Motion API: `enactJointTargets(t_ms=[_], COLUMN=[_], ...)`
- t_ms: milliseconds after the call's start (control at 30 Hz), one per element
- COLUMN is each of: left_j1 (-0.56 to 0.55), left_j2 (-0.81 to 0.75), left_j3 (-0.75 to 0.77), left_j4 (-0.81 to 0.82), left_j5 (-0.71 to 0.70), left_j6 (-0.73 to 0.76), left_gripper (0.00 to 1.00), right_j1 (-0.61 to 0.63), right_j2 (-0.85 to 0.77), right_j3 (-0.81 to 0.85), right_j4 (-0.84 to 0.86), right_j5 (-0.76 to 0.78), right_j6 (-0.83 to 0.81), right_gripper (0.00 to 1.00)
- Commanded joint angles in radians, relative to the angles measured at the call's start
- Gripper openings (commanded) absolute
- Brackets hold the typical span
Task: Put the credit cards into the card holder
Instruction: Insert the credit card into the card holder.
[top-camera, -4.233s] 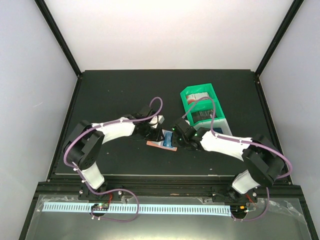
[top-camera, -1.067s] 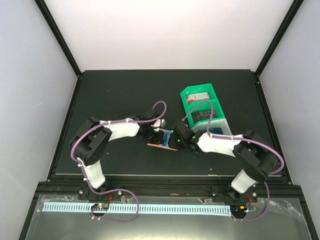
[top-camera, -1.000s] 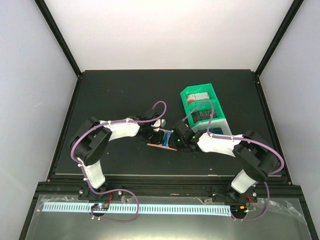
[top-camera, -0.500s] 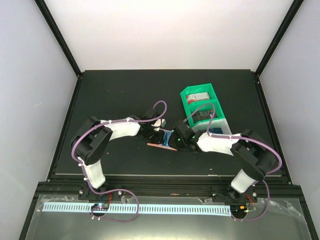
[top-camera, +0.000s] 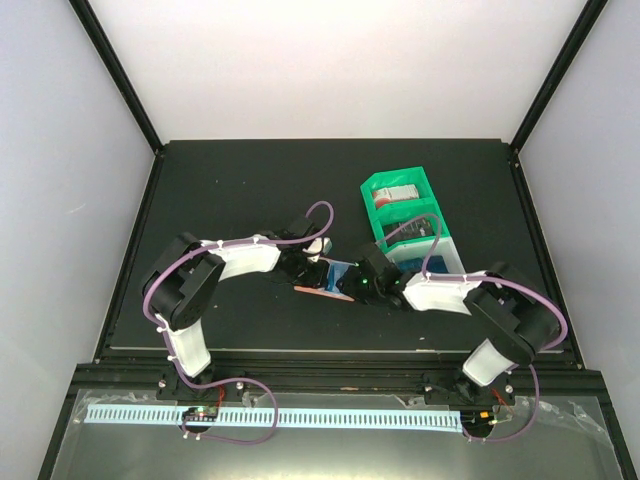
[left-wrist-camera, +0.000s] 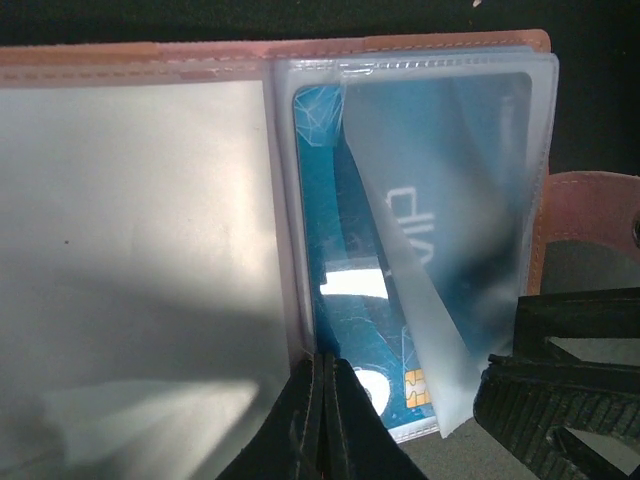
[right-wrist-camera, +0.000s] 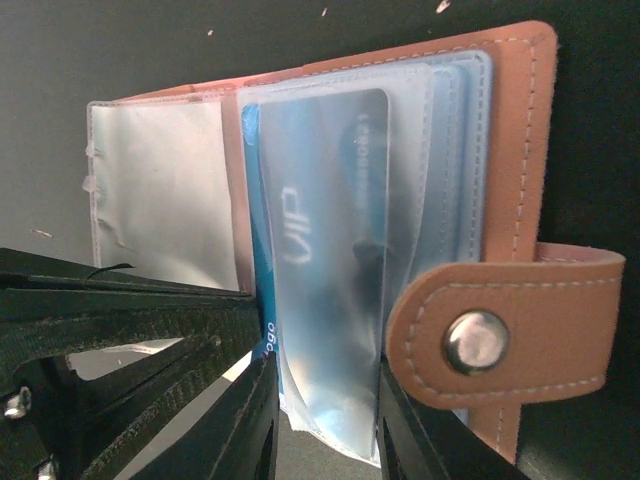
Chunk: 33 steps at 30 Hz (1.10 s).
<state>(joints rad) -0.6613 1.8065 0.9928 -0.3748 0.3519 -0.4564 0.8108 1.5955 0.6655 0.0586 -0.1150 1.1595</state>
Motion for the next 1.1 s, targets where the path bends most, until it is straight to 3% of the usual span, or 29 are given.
enactJointTargets(t_ms=[0,533,867,1067], left_j1=[-0.002,0.007,0.02,0.024], left_j2=[0.056,0.007,-0.085,-0.118], left_j3=[-0.023,-0.025,-0.029,-0.03], left_j4=[-0.047,-0.054,-0.079,-0.09], left_j5=[-0.1,-0.113,-0.157,-0.177], left_j6=[-0.001,-0.014,-0.027,-0.031], left_gripper=[0.02,0.04,0.16,0.19], right_j1=[0.001,0.002,0.002,0.001], right_j2=[-0.039,-0.08,-0.033,0.002], right_j3=[-0.019,-0.029,0.025,0.062], right_j4=[0.142,0.169,0.157,0.138], right_j5=[-0.035,-0.032,-0.073,-0.095], right_j6=[0.006,-0.024,-0.063,-0.087], right_gripper=[0.3,0.3,0.3,0.31])
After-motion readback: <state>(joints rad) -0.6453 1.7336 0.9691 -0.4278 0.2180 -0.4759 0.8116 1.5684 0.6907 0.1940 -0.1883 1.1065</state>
